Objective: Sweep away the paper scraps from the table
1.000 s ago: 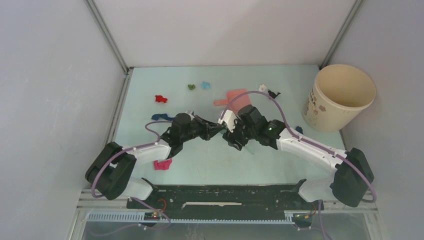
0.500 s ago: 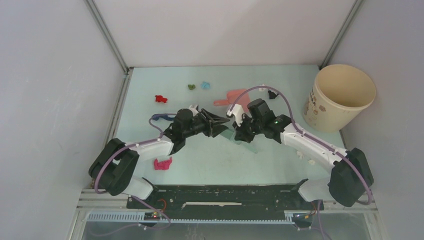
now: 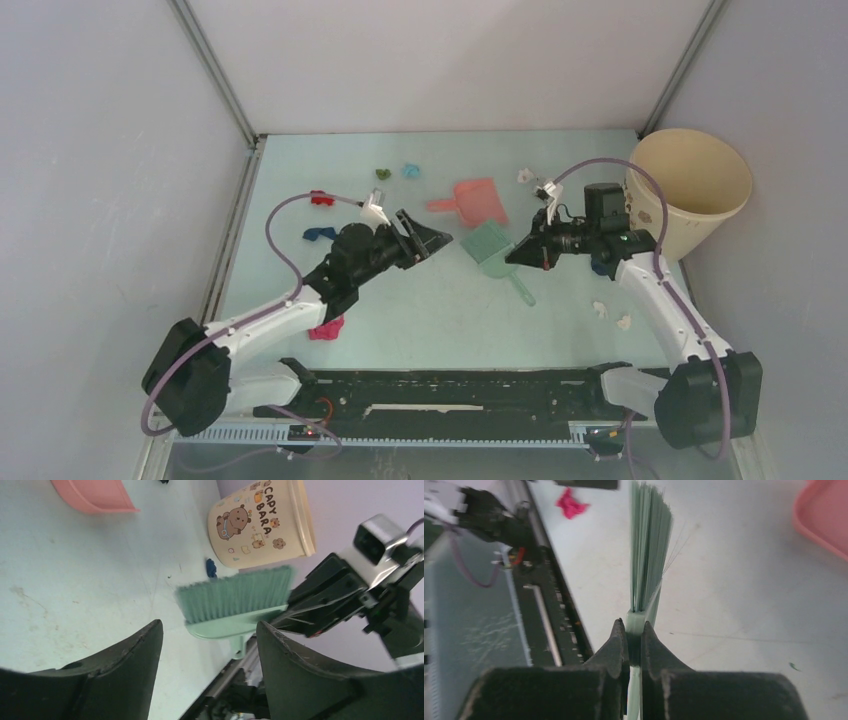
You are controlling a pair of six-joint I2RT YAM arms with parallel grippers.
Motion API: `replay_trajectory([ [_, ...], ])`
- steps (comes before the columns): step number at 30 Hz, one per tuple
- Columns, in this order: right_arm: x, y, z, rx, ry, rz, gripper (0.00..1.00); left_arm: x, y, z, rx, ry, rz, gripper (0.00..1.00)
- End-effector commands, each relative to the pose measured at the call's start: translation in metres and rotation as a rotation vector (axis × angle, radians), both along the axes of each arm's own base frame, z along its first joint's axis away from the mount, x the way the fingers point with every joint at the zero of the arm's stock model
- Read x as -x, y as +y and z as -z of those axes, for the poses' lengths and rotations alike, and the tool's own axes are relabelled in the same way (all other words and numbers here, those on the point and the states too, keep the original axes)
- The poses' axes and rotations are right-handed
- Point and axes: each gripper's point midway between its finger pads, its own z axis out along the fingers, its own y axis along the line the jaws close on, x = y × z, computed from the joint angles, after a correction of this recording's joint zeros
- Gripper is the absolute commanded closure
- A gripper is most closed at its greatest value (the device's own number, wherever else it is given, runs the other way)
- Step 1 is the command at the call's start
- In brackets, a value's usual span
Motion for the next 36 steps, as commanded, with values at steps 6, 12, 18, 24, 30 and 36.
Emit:
replay_trajectory([
  [6,0.048,0.018,-0.062,-0.317,0.048,-0.184,1.0,0.034,-0.01,-0.032,0.112,-0.417,0.112,0.28],
  [12,0.044,0.014,-0.056,-0.334,0.092,-0.176,1.0,0.052,-0.035,-0.044,0.256,-0.465,0.254,0.34],
  [18,0.04,0.014,-0.052,-0.322,0.093,-0.156,1.0,0.056,-0.047,-0.045,0.333,-0.45,0.315,0.66],
  [24,0.024,0.004,-0.034,-0.208,-0.009,-0.075,0.5,0.057,-0.044,-0.031,0.251,-0.432,0.319,0.95],
  [30,0.016,-0.008,-0.027,-0.009,-0.189,-0.067,0.32,0.071,-0.037,0.004,-0.07,-0.375,0.373,1.0],
  [36,0.033,0.001,-0.034,0.083,-0.351,-0.219,0.29,0.101,-0.015,0.027,-0.472,-0.318,0.521,1.0],
])
